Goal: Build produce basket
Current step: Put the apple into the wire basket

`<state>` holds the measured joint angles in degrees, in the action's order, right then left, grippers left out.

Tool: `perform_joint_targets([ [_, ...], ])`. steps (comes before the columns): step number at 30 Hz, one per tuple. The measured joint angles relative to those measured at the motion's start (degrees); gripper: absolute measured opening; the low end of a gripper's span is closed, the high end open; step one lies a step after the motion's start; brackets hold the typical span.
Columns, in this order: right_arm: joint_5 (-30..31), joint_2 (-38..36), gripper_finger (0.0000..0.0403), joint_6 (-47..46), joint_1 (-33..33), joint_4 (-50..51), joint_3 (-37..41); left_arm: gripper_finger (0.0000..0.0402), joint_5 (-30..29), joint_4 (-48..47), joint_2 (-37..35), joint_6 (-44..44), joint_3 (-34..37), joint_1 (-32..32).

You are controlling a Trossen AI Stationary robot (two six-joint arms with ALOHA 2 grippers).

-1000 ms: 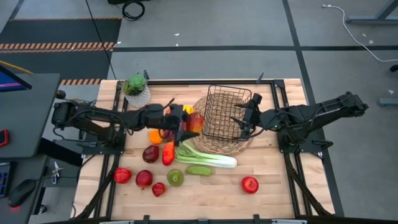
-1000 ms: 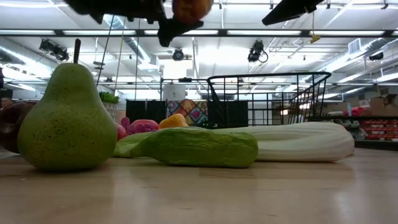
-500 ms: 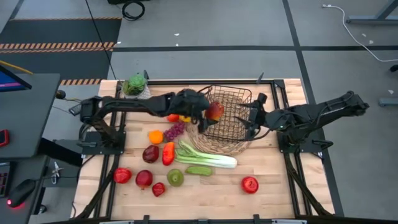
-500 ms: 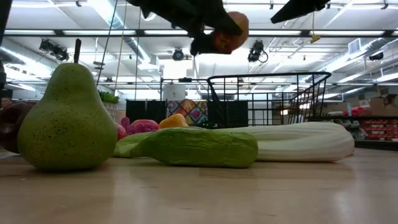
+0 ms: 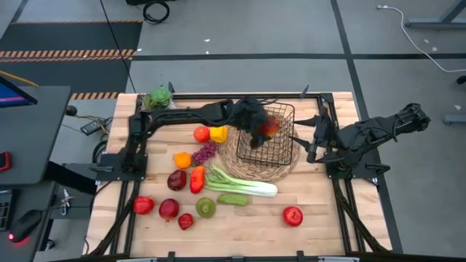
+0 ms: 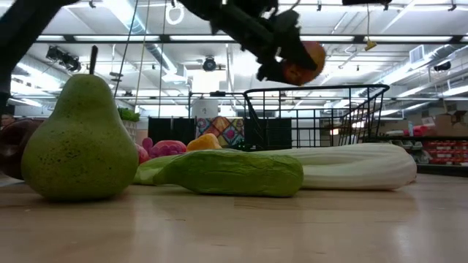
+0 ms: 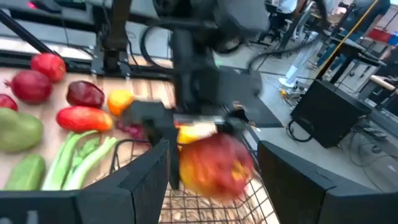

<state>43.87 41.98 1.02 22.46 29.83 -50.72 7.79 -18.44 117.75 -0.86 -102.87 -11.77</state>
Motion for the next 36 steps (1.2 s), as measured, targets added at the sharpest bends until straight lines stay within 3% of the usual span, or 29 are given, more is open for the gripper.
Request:
perform_joint_targets([
  [8, 0.0, -0.6, 0.0247, -1.5, 2.4, 1.2, 0.0, 0.0339, 0.5, -8.0, 9.8, 0.7, -13.4, -1.9],
  [20, 0.7, -2.6, 0.0247, -3.0, 4.5, 2.5, 0.0, 0.0339, -1.0, -3.4, 16.8, -2.3, -15.0, -5.3],
  [30, 0.6, -1.4, 0.0247, -2.7, 4.5, 2.0, 0.0, 0.0339, -10.3, 4.0, 20.3, -4.0, -14.9, -4.6],
  [36, 0.6, -0.8, 0.0247, -1.1, 4.5, 0.0, 0.0, 0.0339, -20.0, 4.2, 20.3, 0.0, -14.9, -2.8],
])
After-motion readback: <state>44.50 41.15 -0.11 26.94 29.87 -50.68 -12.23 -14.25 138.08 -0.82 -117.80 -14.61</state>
